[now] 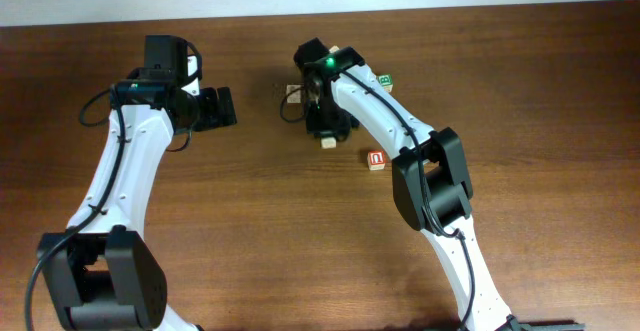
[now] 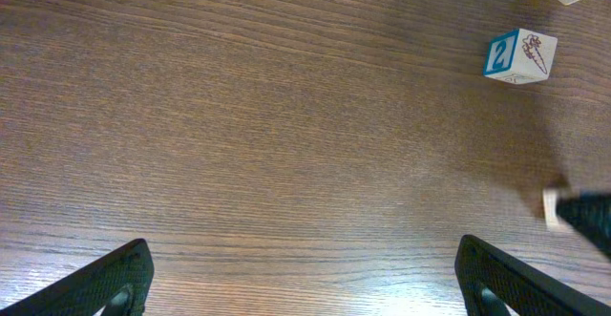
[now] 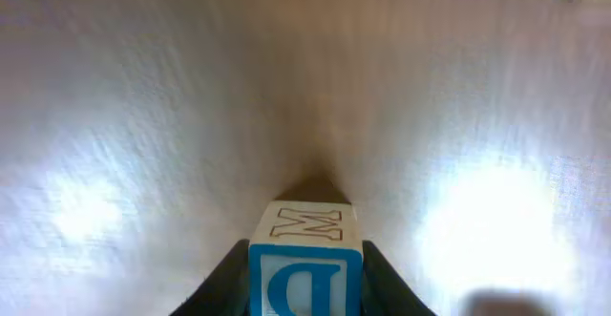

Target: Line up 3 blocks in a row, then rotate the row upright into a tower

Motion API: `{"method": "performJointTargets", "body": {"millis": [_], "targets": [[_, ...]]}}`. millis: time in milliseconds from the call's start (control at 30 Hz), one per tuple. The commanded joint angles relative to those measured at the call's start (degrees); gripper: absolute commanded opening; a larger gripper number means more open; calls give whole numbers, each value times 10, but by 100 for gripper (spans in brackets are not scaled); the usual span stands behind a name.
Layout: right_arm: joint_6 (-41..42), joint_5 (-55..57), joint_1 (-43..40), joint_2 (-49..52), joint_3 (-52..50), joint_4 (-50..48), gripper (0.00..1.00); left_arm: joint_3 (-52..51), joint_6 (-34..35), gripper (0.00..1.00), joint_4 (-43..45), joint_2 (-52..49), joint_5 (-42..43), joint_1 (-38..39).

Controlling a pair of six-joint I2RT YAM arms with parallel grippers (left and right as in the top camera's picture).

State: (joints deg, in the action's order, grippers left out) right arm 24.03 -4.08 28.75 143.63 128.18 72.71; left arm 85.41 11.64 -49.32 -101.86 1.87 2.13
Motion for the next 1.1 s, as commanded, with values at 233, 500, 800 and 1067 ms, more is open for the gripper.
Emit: {"method": "performJointTargets", "body": {"millis": [233,500,800,1067], "targets": [[1,-16,-2,6,-3,127,25,10,3,99,0,-6,-4,0],[0,9,-3,6,-3,138,30,10,3,99,8,-6,-2,0],[0,27,-3,6,-3,135,35,10,3,99,5,-6,-2,0],[-2,27,-3,6,-3,139,44,10,3,99,6,-6,-2,0]]}}
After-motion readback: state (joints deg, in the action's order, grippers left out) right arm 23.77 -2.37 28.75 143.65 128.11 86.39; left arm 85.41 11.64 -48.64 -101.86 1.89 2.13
